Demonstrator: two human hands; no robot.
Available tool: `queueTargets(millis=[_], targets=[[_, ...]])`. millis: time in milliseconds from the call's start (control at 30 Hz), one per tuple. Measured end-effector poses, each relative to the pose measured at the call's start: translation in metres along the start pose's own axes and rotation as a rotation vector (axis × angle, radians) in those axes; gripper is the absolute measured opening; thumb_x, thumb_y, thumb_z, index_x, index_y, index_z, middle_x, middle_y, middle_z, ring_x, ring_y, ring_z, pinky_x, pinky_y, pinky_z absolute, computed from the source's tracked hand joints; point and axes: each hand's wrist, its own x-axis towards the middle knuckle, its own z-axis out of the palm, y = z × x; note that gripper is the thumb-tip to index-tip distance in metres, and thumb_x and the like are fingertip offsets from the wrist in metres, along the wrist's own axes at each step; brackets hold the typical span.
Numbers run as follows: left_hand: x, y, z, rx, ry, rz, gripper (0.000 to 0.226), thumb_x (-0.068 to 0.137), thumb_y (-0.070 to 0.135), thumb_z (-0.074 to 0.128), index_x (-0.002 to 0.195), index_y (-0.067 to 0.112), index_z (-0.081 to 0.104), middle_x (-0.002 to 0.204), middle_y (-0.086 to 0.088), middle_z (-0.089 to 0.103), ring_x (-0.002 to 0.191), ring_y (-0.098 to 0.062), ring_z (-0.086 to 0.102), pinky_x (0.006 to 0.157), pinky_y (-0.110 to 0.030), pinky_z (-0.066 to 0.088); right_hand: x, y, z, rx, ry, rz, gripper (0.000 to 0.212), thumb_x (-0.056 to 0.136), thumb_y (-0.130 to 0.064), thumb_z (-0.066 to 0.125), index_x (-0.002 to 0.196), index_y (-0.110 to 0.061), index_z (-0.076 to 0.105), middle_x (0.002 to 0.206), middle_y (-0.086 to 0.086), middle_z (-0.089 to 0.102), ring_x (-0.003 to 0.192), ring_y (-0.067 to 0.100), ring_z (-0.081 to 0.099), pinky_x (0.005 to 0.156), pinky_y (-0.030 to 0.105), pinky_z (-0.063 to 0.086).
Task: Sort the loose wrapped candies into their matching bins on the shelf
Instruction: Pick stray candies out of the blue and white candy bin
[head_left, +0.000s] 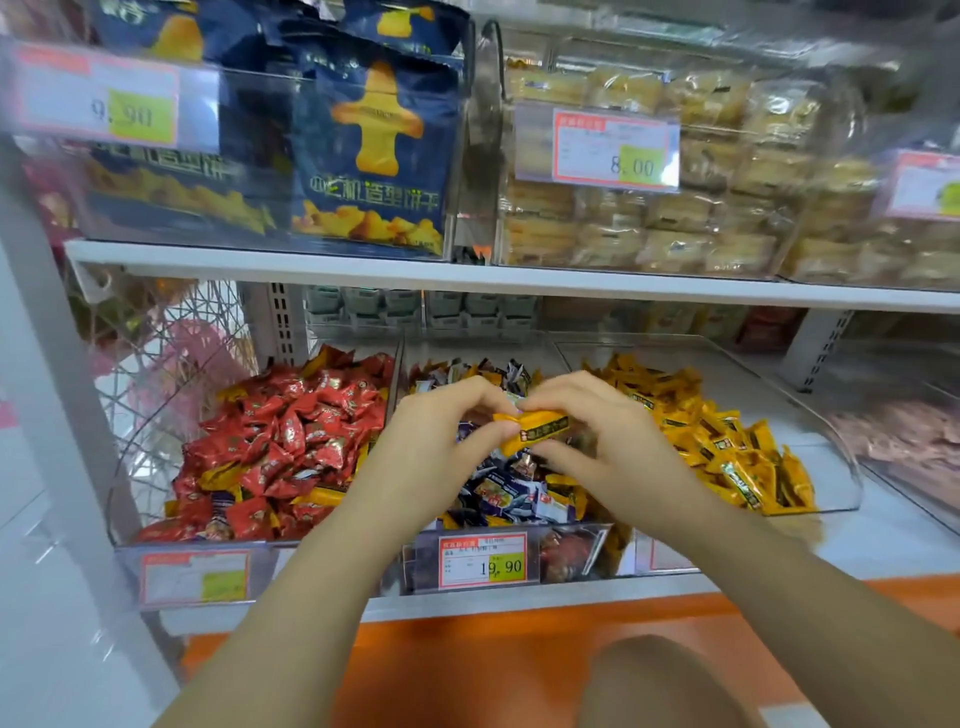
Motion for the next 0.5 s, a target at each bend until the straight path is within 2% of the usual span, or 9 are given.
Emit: queueTargets(millis=[67, 167, 233, 300, 400, 500], targets=[[0.003, -0.001, 0.002, -0.023, 0.035, -0.016, 0.014, 0.090, 0.019, 0.062, 0.095, 0.033, 0.062, 0.087, 0.021, 0.064, 0.088, 0.011, 0.057, 0.077, -0.001, 0.038, -0.002, 0.006, -0.004, -0.005, 0.077, 0.051, 0.032, 0.083, -0.019, 0.068, 0.111, -0.033, 0.062, 0.098, -0.022, 0.053, 0.093, -0.011, 0.049, 0.078, 0.003, 0.036], [0.007, -0.010, 0.000, 0.014, 0.093, -0.074, 0.021, 0.091, 0.022, 0.061, 0.108, 0.033, 0.061, 0.092, 0.024, 0.063, 0.092, 0.013, 0.056, 0.079, 0.000, 0.037, -0.007, 0.032, -0.011, -0.057, 0.260, 0.253, 0.026, 0.083, -0.021, 0.069, 0.109, -0.026, 0.065, 0.098, -0.013, 0.060, 0.090, -0.002, 0.053, 0.076, 0.006, 0.035], [0.007, -0.018, -0.003, 0.077, 0.117, -0.100, 0.023, 0.091, 0.022, 0.060, 0.112, 0.030, 0.062, 0.094, 0.023, 0.063, 0.092, 0.008, 0.057, 0.087, -0.012, 0.044, -0.007, 0.054, -0.018, -0.130, 0.358, 0.440, 0.030, 0.084, -0.026, 0.069, 0.113, -0.021, 0.065, 0.106, -0.002, 0.065, 0.100, 0.015, 0.056, 0.081, 0.024, 0.041], [0.006, -0.025, -0.006, 0.150, 0.137, -0.124, 0.022, 0.091, 0.022, 0.059, 0.112, 0.027, 0.064, 0.098, 0.019, 0.064, 0.095, 0.001, 0.059, 0.092, -0.027, 0.047, -0.006, 0.067, -0.023, -0.243, 0.346, 0.553, 0.037, 0.084, -0.031, 0.068, 0.120, -0.023, 0.063, 0.116, 0.004, 0.064, 0.114, 0.028, 0.050, 0.092, 0.037, 0.039], [0.002, -0.033, -0.009, 0.244, 0.155, -0.162, 0.022, 0.092, 0.021, 0.058, 0.112, 0.025, 0.066, 0.111, 0.011, 0.063, 0.101, -0.010, 0.059, 0.093, -0.033, 0.046, 0.003, 0.061, -0.021, -0.264, 0.295, 0.515, 0.036, 0.085, -0.028, 0.067, 0.121, -0.024, 0.063, 0.122, 0.004, 0.062, 0.120, 0.029, 0.044, 0.098, 0.040, 0.036], [0.000, -0.041, -0.012, 0.290, 0.150, -0.202, 0.022, 0.091, 0.019, 0.059, 0.111, 0.024, 0.065, 0.116, 0.007, 0.059, 0.103, -0.015, 0.057, 0.090, -0.032, 0.044, 0.019, 0.040, -0.010, -0.232, 0.181, 0.365, 0.027, 0.088, -0.023, 0.063, 0.115, -0.022, 0.066, 0.116, -0.001, 0.065, 0.114, 0.021, 0.051, 0.098, 0.034, 0.038]])
